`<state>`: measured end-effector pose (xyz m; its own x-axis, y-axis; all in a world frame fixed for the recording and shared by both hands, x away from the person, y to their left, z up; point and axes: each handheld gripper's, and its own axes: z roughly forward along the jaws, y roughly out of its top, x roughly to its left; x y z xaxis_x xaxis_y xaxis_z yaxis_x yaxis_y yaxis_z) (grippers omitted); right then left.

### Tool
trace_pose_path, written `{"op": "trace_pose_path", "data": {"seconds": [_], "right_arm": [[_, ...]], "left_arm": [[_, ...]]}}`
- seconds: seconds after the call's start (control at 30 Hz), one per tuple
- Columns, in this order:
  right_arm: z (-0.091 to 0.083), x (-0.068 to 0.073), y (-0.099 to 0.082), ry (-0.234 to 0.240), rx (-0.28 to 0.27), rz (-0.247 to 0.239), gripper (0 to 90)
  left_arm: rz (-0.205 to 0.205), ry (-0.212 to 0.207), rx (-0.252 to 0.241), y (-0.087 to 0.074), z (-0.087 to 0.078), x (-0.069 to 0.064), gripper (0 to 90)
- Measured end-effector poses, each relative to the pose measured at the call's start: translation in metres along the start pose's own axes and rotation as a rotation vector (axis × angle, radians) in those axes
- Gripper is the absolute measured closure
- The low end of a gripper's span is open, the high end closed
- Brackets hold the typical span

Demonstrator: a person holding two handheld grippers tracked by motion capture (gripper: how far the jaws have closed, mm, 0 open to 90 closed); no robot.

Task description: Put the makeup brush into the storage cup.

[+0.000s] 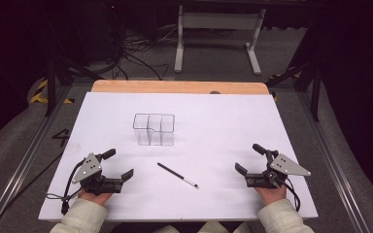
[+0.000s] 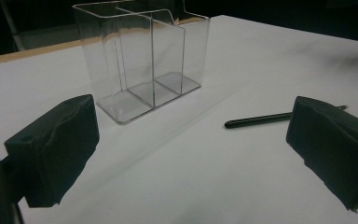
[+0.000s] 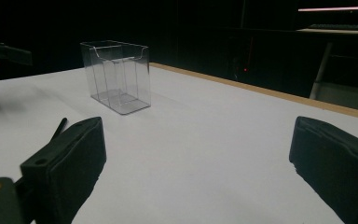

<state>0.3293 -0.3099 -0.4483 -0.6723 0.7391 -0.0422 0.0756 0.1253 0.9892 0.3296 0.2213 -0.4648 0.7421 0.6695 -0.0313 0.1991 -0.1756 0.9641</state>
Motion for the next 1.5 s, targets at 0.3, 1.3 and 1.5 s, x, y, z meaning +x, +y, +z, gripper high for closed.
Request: {"op": "trace_pose_path", "data": {"seconds": [0.3,1.3,1.5], "right_arm": [[0.001,-0.001,-0.001,0.011,0.005,0.015,3.8],[0.003,-0.005,-0.004,0.016,0.028,0.071,2.1],[0.004,-0.006,-0.004,0.022,0.032,0.084,1.9]], "left_arm": [[-0.001,-0.021,0.003,0.003,0.001,-0.001,2.6],[0.068,-0.223,0.001,0.055,0.048,-0.02,3.0],[0.105,-0.251,0.044,0.073,0.052,-0.023,3.0]]}}
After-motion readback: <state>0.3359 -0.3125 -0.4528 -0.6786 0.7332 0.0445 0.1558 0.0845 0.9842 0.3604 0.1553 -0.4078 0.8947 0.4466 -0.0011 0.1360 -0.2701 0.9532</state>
